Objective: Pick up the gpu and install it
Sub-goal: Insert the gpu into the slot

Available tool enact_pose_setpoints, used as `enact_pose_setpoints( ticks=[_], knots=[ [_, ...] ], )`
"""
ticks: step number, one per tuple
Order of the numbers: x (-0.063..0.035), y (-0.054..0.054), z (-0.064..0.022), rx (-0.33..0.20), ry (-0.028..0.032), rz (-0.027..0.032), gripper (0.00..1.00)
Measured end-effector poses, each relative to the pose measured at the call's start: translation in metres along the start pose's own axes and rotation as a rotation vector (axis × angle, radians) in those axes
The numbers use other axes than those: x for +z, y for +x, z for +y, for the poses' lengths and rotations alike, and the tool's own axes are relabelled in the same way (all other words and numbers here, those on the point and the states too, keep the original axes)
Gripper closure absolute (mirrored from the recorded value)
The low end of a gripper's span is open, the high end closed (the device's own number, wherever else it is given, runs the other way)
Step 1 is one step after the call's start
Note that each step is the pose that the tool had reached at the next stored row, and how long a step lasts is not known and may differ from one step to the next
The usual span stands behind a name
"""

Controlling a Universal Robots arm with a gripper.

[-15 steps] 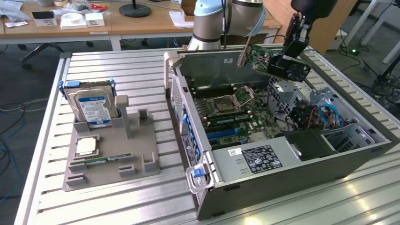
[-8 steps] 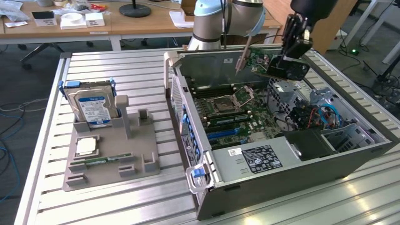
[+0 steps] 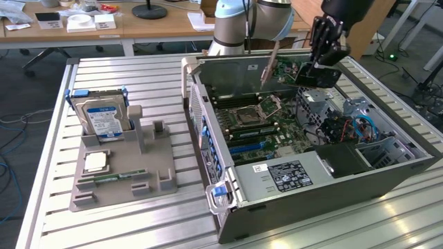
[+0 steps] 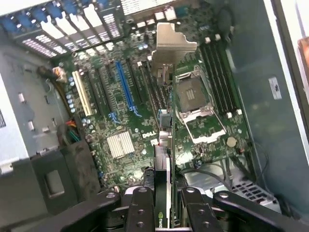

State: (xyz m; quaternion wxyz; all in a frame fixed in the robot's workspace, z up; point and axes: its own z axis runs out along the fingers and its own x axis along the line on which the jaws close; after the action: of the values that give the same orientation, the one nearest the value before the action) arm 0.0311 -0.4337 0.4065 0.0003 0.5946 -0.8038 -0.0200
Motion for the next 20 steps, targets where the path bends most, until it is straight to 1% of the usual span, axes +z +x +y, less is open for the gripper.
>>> enact_pose_setpoints(
  ticks=[17, 18, 20],
  knots=[
    [0.0043, 0.0001, -0.0001, -0.309, -0.0072, 0.0101, 0.74],
    [0.0043, 0.0002, -0.0002, -0.325, -0.0076, 0.0106, 0.74],
    [0.0044, 0.0002, -0.0002, -0.332, -0.0077, 0.0108, 0.74]
  ],
)
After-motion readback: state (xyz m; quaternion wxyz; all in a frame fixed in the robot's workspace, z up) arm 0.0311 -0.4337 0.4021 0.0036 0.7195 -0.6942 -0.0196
